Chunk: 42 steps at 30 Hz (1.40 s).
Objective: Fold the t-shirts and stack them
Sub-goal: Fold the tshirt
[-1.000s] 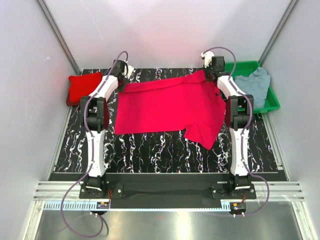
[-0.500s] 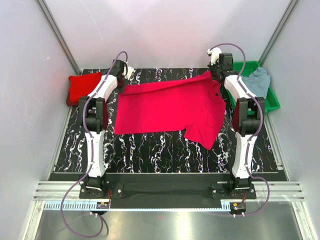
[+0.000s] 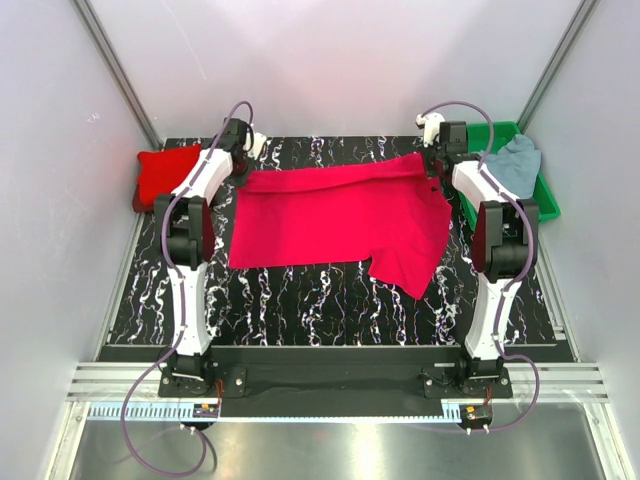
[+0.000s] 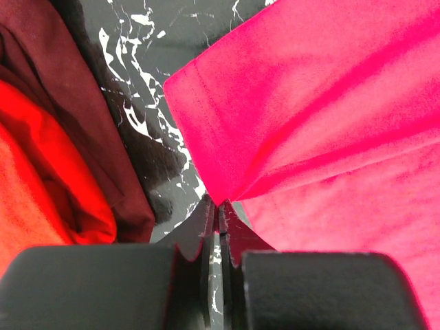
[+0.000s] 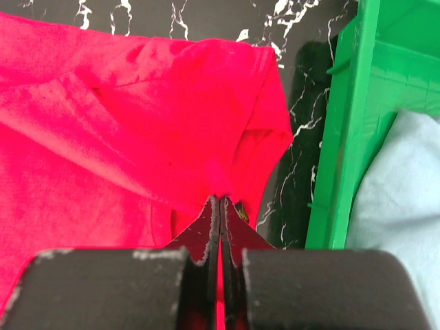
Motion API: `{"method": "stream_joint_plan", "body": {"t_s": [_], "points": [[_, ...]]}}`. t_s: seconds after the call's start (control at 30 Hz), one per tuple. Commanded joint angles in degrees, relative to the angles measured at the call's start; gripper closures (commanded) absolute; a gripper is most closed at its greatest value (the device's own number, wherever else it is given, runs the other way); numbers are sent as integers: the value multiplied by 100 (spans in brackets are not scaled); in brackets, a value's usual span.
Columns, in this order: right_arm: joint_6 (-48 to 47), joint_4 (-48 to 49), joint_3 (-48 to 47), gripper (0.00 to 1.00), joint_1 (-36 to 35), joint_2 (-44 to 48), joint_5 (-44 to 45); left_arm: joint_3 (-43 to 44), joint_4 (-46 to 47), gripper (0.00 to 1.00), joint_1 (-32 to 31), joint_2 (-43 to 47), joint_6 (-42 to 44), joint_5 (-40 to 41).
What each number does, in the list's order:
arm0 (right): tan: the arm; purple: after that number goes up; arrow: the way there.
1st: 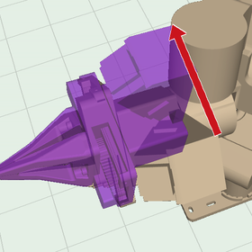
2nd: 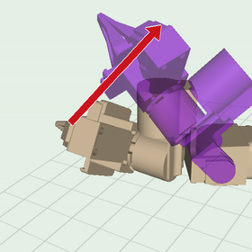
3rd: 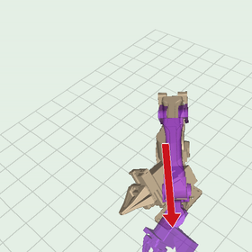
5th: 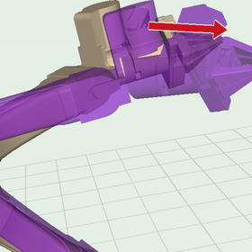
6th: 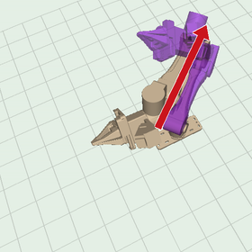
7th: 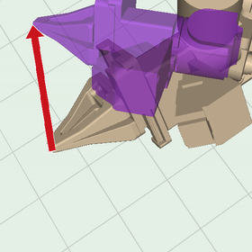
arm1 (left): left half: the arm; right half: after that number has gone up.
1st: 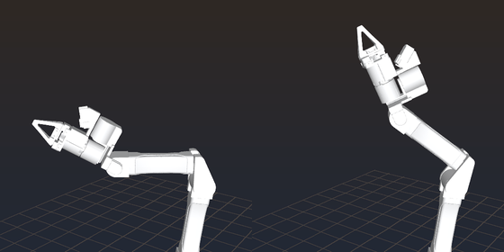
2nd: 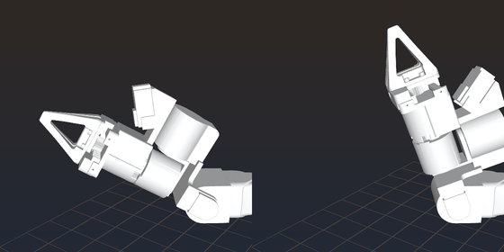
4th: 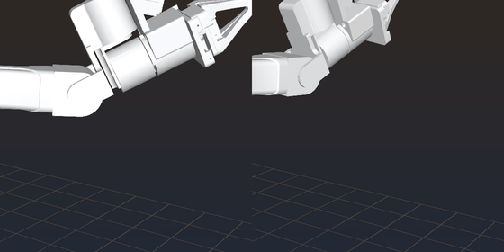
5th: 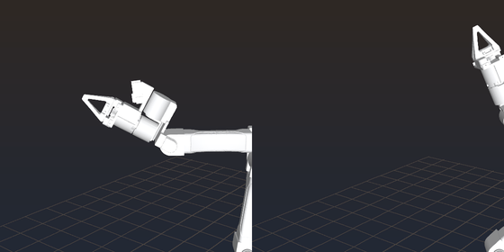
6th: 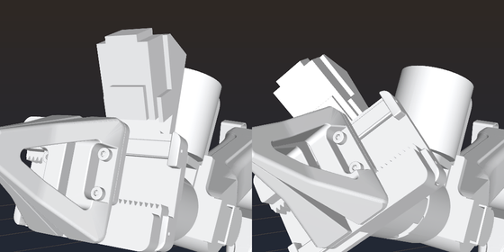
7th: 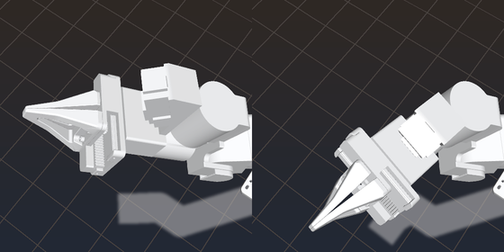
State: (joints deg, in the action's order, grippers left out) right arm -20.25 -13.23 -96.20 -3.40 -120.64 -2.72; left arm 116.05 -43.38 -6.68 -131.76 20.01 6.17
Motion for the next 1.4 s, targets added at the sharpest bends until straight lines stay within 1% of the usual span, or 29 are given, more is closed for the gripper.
{"method": "stream_joint_plan", "body": {"t_s": [0.0, 0.23, 0.73, 1.0, 1.07, 1.1, 1.13, 1.17, 1.2, 1.23, 1.27, 1.3, 1.37], "points": [[65, 110, 119, 100, 32, 506, -71, -73, 66, 96, 44, 415, -102, -116], [118, 49, 269, 100, 41, 480, -176, -241, 13, 96, 26, 424, -269, -178], [4, 93, 673, 100, 32, 453, -106, -425, 22, 97, 26, 388, -296, -73], [-14, 67, 699, 100, 32, 471, -115, -522, 57, 96, 26, 406, -384, -90], [-40, 14, 708, 100, 32, 471, -80, -513, 40, 79, 26, 406, -419, -73], [-40, -47, 700, 100, 32, 471, -62, -513, 31, 70, 35, 415, -471, -55], [-40, -135, 604, 100, 41, 480, -53, -504, -30, 63, 35, 432, -489, -29], [-40, -397, 524, 94, 41, 515, -53, -487, -48, 56, 35, 545, -515, -29], [21, -521, 445, 70, 32, 559, -27, -504, -48, 53, 61, 642, -611, -37], [65, -601, 314, 55, 32, 611, 17, -548, 21, 49, 79, 756, -665, -72], [109, -636, 287, 44, 32, 760, 52, -618, 66, 40, 88, 992, -700, -90], [187, -619, 243, 32, 41, 839, 52, -645, 118, 38, 88, 1099, -735, -99], [302, -619, 138, 30, 41, 928, 9, -593, 250, 35, 88, 1258, -735, -116]]}}
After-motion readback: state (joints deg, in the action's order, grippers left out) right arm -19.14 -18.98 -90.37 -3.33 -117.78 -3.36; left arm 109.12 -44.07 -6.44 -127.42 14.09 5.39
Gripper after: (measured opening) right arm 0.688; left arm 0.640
